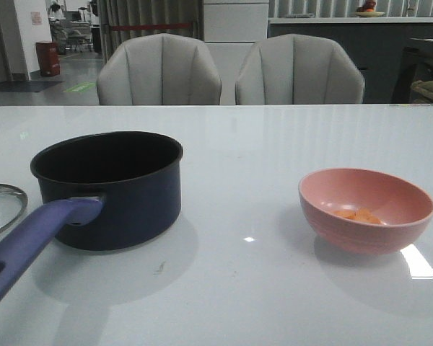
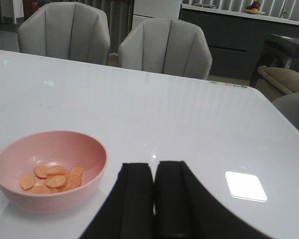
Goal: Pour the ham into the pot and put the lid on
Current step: 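Set the lid down beside the saucepan and release it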
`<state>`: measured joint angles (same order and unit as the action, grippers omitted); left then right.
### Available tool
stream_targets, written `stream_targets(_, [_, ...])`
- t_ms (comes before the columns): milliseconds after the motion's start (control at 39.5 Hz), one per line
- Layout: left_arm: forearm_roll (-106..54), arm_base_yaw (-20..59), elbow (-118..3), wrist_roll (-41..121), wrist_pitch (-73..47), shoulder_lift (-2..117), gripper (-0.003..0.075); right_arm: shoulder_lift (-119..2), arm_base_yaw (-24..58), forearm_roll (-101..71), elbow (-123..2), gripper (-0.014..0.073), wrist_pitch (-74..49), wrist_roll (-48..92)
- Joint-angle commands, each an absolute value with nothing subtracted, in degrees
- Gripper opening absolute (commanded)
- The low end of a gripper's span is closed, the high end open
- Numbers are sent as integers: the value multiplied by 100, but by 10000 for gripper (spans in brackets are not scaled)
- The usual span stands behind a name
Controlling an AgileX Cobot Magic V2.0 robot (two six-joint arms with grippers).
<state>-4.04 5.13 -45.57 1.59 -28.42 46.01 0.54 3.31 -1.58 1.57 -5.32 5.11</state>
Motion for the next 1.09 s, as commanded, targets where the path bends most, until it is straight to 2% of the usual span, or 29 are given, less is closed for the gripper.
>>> stream_targets(0, [-441,591,-4263,139,-2147,3861,604,178,305,-78,126,157,-69,516])
stream_targets(329, [-433,591,-2389,139,-1354,1544,604,173,305,-78,126,157,-69,516])
stream_targets(481, [-428,705,-1413,139,-78,661,604,173,305,-78,126,157,-69,516])
stream_targets(734, [-428,912,-1351,139,0,569,604,173,305,-78,126,157,-43,516])
stream_targets(987, [-419,912,-1351,139,-304,569,604,167,311,-210,59,157,1105,360])
stream_targets(1063, [-269,912,-1351,139,-315,569,603,122,324,-344,-275,157,896,249])
